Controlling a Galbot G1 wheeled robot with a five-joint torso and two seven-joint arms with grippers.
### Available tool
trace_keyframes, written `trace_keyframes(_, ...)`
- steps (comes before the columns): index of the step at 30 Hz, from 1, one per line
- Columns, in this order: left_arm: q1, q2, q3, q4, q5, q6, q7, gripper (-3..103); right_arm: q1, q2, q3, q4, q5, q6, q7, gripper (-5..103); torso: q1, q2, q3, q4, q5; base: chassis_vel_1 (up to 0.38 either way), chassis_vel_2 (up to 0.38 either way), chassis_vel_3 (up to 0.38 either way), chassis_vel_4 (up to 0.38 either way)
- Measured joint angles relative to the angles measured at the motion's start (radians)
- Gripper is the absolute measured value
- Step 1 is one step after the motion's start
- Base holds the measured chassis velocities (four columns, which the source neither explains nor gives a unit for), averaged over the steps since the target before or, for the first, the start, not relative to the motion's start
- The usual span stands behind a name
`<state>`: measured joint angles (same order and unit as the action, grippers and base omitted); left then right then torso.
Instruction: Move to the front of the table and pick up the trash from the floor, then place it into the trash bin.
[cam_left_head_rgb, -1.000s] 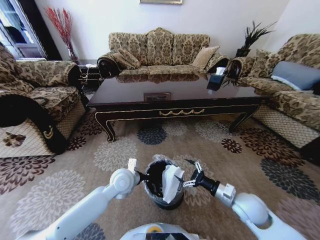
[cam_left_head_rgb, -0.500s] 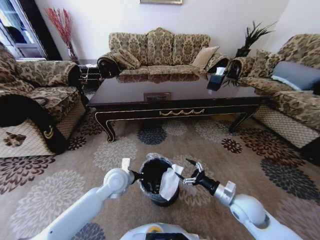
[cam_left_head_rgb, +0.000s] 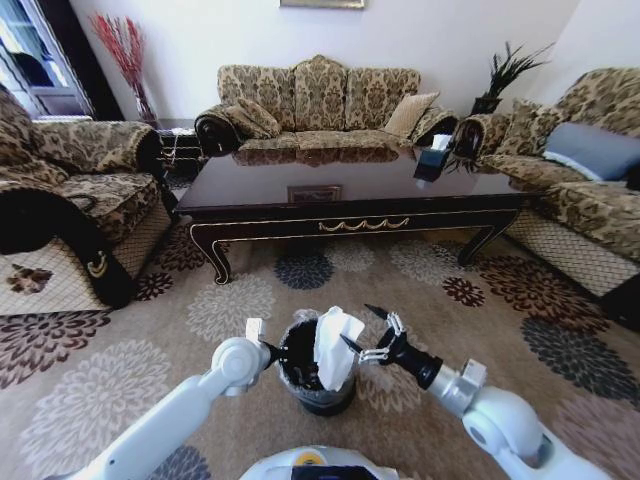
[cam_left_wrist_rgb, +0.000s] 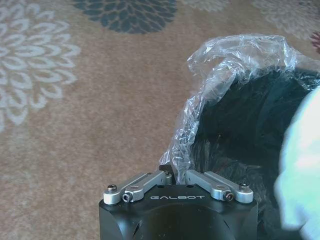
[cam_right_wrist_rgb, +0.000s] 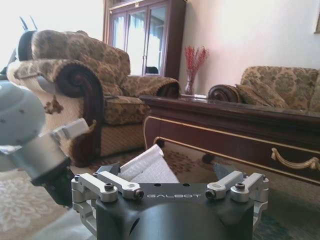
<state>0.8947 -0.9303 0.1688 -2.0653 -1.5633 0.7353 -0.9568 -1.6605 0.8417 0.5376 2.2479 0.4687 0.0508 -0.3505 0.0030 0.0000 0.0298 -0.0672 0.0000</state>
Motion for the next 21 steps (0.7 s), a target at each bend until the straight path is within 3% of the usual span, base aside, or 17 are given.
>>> trace_keyframes(3,0.007,0.002,0.009,-0.012,0.005,0.0,-0.002,0,0.019,0.004,-0.009,-0.026,-0.069,-0.011,0.033,100,0.0,0.0,0.0,0.0002,0.0001,0.0,0.0,0.0,0.0)
trace_keyframes(10,-0.001,0.003,0.006,-0.004,0.007,0.0,-0.003,0,0.007,0.006,-0.035,0.014,0.024,-0.08,0.063,100,0.0,0.0,0.0,0.0002,0.0,0.0,0.0,0.0,0.0)
trace_keyframes(14,-0.007,0.0,0.005,0.001,0.006,0.0,-0.003,0,-0.003,0.013,-0.03,0.034,0.001,-0.126,0.111,100,0.0,0.0,0.0,0.0002,-0.0001,0.0,0.0,0.0,0.0)
trace_keyframes(17,-0.007,0.0,0.005,0.003,0.006,0.0,-0.003,0,-0.009,0.021,-0.024,0.049,-0.077,-0.178,0.18,100,0.0,0.0,0.0,0.0001,0.0001,0.0,0.0,0.0,0.0)
trace_keyframes(18,-0.007,0.001,0.004,0.004,0.005,0.0,-0.004,0,-0.014,0.028,0.005,0.05,-0.188,-0.196,0.182,100,0.0,0.0,0.0,0.0001,0.0001,0.0,0.0,0.0,0.0)
trace_keyframes(21,-0.015,0.011,0.005,0.005,0.001,0.0,-0.005,0,-0.039,0.029,0.045,0.081,-0.273,-0.244,0.166,100,0.0,0.0,0.0,0.0,0.0,0.0,0.0,0.0,0.0)
